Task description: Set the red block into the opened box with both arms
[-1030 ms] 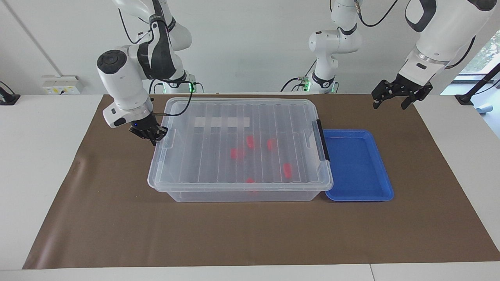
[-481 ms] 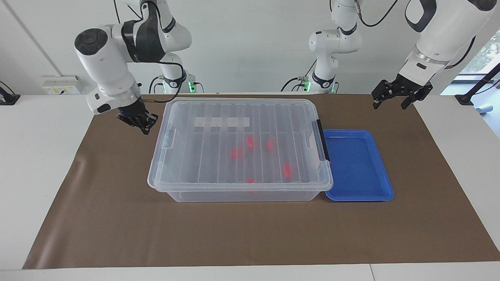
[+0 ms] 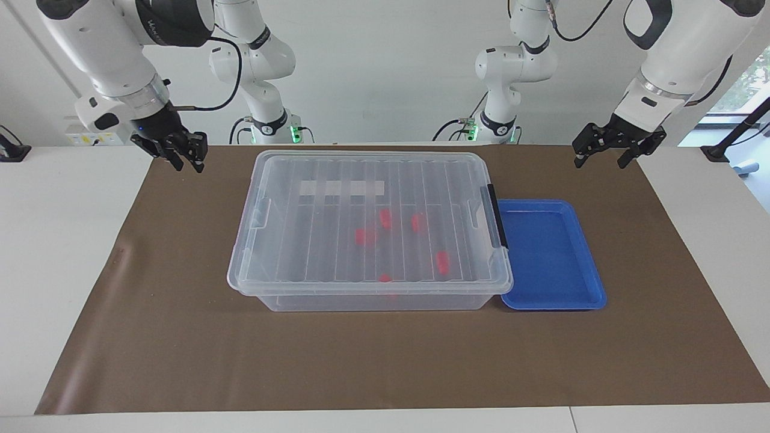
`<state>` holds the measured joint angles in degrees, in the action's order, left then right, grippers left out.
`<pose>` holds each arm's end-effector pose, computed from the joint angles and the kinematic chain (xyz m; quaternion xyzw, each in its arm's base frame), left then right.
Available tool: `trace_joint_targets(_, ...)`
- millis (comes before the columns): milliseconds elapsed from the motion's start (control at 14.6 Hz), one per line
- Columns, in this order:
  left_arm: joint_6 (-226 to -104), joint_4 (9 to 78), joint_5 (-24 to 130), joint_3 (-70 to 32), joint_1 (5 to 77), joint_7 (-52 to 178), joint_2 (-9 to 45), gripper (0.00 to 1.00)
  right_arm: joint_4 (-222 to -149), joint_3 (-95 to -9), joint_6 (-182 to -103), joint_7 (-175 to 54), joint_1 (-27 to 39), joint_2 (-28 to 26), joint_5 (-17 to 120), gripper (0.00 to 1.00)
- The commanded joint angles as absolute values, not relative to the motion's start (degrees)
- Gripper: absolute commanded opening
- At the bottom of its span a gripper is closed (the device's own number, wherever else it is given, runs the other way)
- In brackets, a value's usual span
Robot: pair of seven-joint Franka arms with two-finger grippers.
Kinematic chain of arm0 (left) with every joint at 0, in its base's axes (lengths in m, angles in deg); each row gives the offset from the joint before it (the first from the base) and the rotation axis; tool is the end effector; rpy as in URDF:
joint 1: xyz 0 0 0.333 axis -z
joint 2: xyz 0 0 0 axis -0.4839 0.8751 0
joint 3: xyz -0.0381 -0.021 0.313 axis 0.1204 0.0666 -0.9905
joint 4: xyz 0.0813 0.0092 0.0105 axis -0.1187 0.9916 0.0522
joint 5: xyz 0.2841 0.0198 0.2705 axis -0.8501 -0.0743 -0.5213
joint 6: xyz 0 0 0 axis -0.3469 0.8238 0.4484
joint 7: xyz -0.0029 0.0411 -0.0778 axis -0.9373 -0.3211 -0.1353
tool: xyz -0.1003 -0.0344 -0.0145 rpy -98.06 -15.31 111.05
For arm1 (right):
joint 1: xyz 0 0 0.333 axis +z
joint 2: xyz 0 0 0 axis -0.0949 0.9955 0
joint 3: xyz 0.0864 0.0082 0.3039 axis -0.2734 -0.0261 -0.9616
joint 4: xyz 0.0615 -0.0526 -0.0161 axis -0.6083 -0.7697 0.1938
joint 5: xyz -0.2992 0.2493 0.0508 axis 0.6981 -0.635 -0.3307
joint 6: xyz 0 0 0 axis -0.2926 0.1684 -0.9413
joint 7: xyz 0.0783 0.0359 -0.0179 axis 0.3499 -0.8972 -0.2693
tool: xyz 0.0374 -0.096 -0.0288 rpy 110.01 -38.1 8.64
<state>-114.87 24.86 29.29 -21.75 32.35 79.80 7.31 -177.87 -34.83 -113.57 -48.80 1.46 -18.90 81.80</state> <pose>0.5457 -0.0399 0.6212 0.9987 -0.0457 -0.0195 0.0091 0.5316 -0.0306 0.5992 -0.9974 0.0555 0.0443 0.0088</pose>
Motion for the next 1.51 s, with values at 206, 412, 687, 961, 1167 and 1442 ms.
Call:
trace_joint_targets(206, -115.1, 25.7, 29.9, -21.7, 31.8, 80.3, 6.7, 1.00, -178.3, -35.1, -116.2, -51.7, -1.9, -18.8, 81.2, 1.00)
trace_joint_targets(412, -115.1, 25.7, 29.9, -21.7, 31.8, 80.4, 6.7, 1.00, -179.2, -36.2, -117.4, -51.9, -3.6, -18.9, 81.2, 1.00)
trace_joint_targets(687, -115.0, 25.7, 29.9, -21.7, 31.8, 80.3, 6.7, 1.00, -179.0, -36.5, -117.8, -52.2, -3.9, -18.8, 81.3, 1.00)
trace_joint_targets(961, -115.1, 25.7, 29.9, -21.7, 31.8, 80.3, 6.7, 1.00, -178.6, -36.8, -118.1, -52.5, -3.9, -18.6, 81.2, 1.00)
trace_joint_targets(1167, -115.1, 25.7, 29.9, -21.7, 31.8, 80.3, 6.7, 1.00, -178.6, -36.9, -117.3, -55.3, -3.9, -18.6, 81.7, 1.00)
trace_joint_targets(1442, -115.1, 25.7, 29.9, -21.7, 31.8, 80.3, 6.7, 1.00, -178.6, -36.9, -117.0, -55.7, -3.8, -18.8, 82.0, 1.00)
